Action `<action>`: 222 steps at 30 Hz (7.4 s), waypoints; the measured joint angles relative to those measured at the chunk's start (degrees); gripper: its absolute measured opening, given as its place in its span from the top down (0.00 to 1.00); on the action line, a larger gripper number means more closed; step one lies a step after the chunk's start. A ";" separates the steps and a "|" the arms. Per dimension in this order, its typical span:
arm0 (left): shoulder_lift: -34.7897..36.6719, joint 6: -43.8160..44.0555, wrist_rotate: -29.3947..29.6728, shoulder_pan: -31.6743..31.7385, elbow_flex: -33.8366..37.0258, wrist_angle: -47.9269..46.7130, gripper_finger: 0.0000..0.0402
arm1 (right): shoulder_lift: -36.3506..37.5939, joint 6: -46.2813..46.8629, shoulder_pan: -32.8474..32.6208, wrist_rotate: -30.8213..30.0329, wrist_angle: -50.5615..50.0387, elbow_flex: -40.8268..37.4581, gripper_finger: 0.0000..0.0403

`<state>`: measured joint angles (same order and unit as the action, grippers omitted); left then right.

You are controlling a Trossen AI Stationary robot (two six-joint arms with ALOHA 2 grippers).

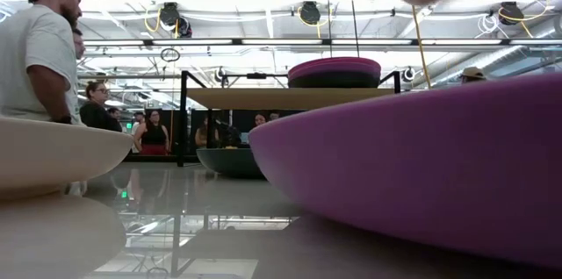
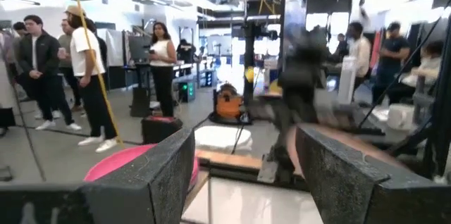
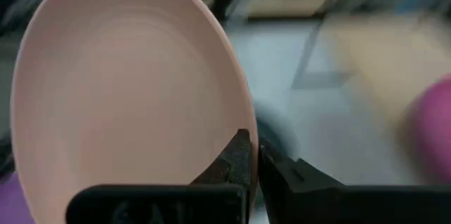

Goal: Place and stack plates onto a shelf
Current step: Put the light orange plate on the shelf, then stack the black plate on top of the light orange plate on the shelf, then stack the purple plate on top of the black plate on the shelf

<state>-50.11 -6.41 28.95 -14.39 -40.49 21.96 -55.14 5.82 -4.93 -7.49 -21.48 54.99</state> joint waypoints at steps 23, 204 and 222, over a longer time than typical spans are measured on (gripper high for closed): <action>3.55 0.95 5.60 0.07 0.02 -8.59 0.38 | -48.53 -1.82 43.35 31.79 20.27 37.12 1.00; -36.27 -1.11 0.44 5.02 -62.44 -69.20 0.57 | 22.48 -1.55 2.11 23.90 33.55 -35.29 0.76; -13.55 5.22 0.87 2.79 -8.83 -16.29 0.57 | 8.14 -2.63 -0.82 23.57 32.55 -31.02 0.76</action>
<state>-63.66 -1.19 29.82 -11.60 -49.32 5.67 -47.00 3.19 -5.75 16.08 11.07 23.97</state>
